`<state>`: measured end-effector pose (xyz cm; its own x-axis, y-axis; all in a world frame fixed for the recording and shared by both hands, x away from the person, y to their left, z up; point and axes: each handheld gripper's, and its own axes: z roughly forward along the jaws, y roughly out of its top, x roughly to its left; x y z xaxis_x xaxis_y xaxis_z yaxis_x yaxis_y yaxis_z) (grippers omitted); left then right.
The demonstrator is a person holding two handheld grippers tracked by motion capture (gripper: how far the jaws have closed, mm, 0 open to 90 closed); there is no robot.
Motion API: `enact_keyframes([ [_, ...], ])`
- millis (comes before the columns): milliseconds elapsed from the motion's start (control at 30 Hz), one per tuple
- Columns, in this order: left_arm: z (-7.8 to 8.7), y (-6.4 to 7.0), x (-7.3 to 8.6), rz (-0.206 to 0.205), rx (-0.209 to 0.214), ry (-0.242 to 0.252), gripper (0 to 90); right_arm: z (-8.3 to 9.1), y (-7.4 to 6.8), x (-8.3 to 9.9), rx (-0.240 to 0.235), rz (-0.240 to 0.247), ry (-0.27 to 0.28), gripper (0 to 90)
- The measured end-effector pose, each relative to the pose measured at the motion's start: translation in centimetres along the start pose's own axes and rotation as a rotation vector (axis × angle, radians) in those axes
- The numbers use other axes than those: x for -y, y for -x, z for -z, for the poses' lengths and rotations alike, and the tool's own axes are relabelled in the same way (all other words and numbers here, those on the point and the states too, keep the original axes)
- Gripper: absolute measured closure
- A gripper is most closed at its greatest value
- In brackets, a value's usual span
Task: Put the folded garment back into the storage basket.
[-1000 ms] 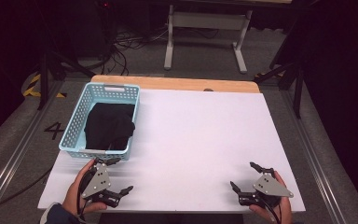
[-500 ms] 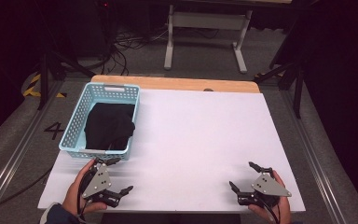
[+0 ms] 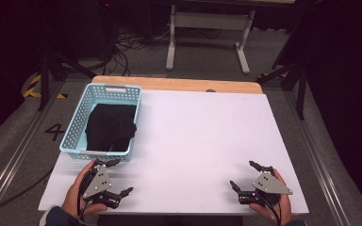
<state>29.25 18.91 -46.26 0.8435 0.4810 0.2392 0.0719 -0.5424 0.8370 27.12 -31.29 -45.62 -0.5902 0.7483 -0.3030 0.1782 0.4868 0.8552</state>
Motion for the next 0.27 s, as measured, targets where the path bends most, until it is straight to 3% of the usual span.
enact_keyframes([
  [267,0.32,0.25,0.26,0.011,-0.028,-0.017,5.2,-0.49,0.12,-0.57,-0.017,-0.003,0.029,7.5],
])
